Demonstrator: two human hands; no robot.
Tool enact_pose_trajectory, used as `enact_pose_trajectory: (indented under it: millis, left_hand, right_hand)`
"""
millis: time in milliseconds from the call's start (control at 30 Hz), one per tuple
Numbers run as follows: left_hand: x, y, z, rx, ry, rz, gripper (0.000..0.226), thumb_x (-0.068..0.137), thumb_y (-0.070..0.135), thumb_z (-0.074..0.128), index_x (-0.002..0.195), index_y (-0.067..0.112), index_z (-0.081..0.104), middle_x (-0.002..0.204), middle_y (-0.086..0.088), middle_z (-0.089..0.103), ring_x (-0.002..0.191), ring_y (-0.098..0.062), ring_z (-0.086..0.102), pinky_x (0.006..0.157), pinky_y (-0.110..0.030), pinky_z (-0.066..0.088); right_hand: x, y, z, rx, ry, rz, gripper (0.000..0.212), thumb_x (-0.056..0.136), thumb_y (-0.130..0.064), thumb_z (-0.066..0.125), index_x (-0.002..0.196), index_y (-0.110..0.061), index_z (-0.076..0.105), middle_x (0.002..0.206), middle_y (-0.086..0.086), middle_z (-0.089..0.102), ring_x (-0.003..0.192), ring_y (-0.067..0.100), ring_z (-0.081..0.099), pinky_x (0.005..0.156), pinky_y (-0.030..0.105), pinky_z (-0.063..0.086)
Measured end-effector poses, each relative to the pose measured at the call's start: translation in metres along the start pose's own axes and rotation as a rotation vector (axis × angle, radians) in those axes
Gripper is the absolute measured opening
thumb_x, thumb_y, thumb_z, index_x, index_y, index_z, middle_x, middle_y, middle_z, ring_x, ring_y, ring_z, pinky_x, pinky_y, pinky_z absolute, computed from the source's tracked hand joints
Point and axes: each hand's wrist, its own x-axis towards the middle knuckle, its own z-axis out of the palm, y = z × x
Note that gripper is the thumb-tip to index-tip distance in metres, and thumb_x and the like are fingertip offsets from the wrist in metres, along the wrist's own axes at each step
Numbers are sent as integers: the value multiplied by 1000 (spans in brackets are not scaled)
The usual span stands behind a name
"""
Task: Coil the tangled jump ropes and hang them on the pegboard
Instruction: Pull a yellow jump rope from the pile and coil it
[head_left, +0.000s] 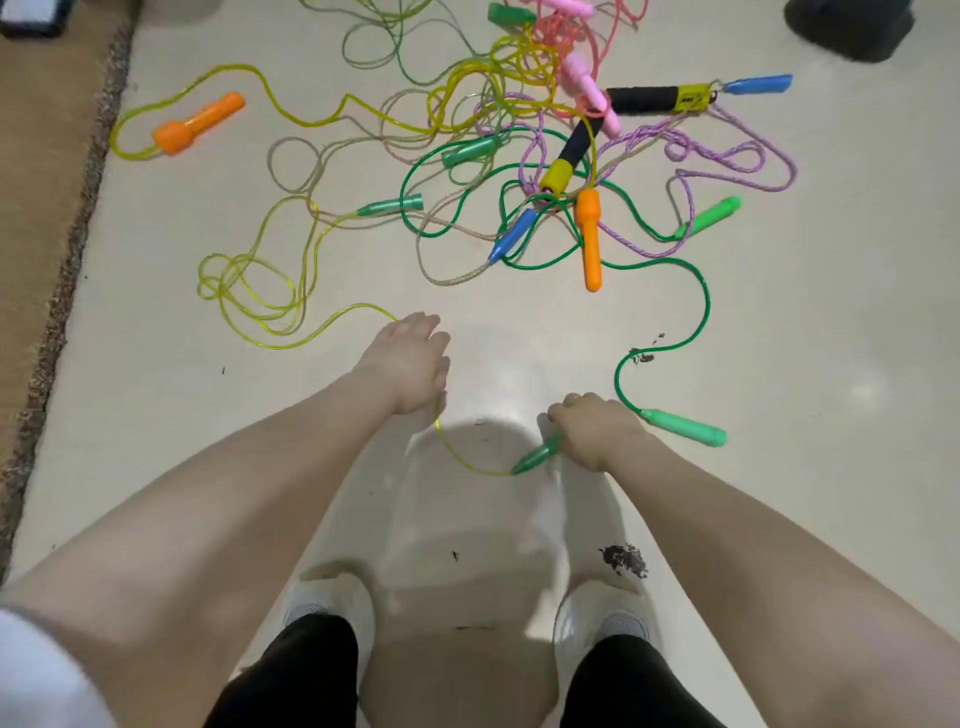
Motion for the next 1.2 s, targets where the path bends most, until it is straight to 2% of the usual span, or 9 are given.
enact_pose_trajectory:
  millis: [267, 367, 467, 667, 767, 867, 933, 1033, 1200]
  left_hand:
    - [4, -11, 32, -214, -194, -92, 30, 97, 28, 34, 102, 11, 58, 110, -10, 59, 98, -26, 53, 81, -33, 43]
    - [-5, -6, 28, -772, -224, -268, 38, 98, 35, 32, 83, 8, 55, 93, -15, 64, 74, -24, 54, 62, -27, 42]
    - [6, -1, 16, -1436, -218, -461, 53, 98, 51, 26, 90, 6, 52, 89, -18, 62, 74, -28, 55, 58, -26, 44]
    - [16, 0, -42, -2299, -5, -396, 58, 98, 50, 28, 127, 2, 42, 87, -11, 70, 73, -19, 66, 64, -27, 53]
    - [11, -4, -72, -2257, 31, -270, 39, 98, 35, 39, 117, 2, 50, 73, -6, 70, 56, -14, 65, 50, -18, 51]
    - [10, -3, -64, -1624, 174, -392, 21, 95, 29, 48, 92, 10, 55, 77, -3, 58, 64, -17, 59, 57, -22, 47]
    - [11, -4, -42, -1250, 290, -518, 32, 91, 36, 54, 106, 8, 55, 106, -9, 60, 91, -27, 61, 76, -29, 47]
    - [5, -2, -32, -1512, 5, -590, 61, 87, 53, 55, 120, 2, 48, 118, -15, 57, 96, -25, 61, 88, -34, 47]
    - [5, -7, -50, -1955, -229, -365, 32, 97, 39, 42, 95, 9, 53, 60, 1, 63, 49, -9, 56, 53, -17, 47]
  right_hand:
    - [17, -17, 46, 18, 92, 27, 21, 85, -11, 52, 105, -16, 57, 109, 3, 56, 105, 26, 47, 77, 31, 33]
    - [17, -29, 16, 724, 242, 318, 16, 89, -26, 52, 80, -15, 46, 79, -2, 50, 76, 21, 46, 59, 30, 32]
    - [24, -47, -12, 1236, 272, 235, 20, 87, -17, 55, 74, -14, 40, 69, -2, 44, 62, 15, 44, 57, 26, 34]
    - [19, -80, -15, 862, 58, -68, 27, 82, -17, 64, 67, -25, 44, 76, -4, 53, 73, 18, 50, 67, 28, 39]
    - [14, -87, -17, 839, 49, -130, 31, 83, -18, 64, 65, -30, 42, 70, -12, 49, 65, 9, 46, 62, 24, 38]
    - [19, -89, -22, 1007, 155, -48, 29, 83, -15, 63, 66, -21, 41, 67, -7, 48, 63, 13, 48, 65, 30, 43]
    - [19, -89, -31, 1156, 217, 14, 18, 83, -15, 61, 75, -10, 46, 72, 4, 52, 65, 18, 55, 63, 31, 45]
    - [14, -91, -43, 1067, 213, -90, 13, 84, -16, 60, 80, -11, 49, 79, 8, 58, 68, 20, 58, 62, 30, 45]
    - [14, -93, -38, 501, 42, -237, 12, 86, -26, 60, 85, -18, 51, 91, 3, 61, 84, 24, 55, 74, 35, 47]
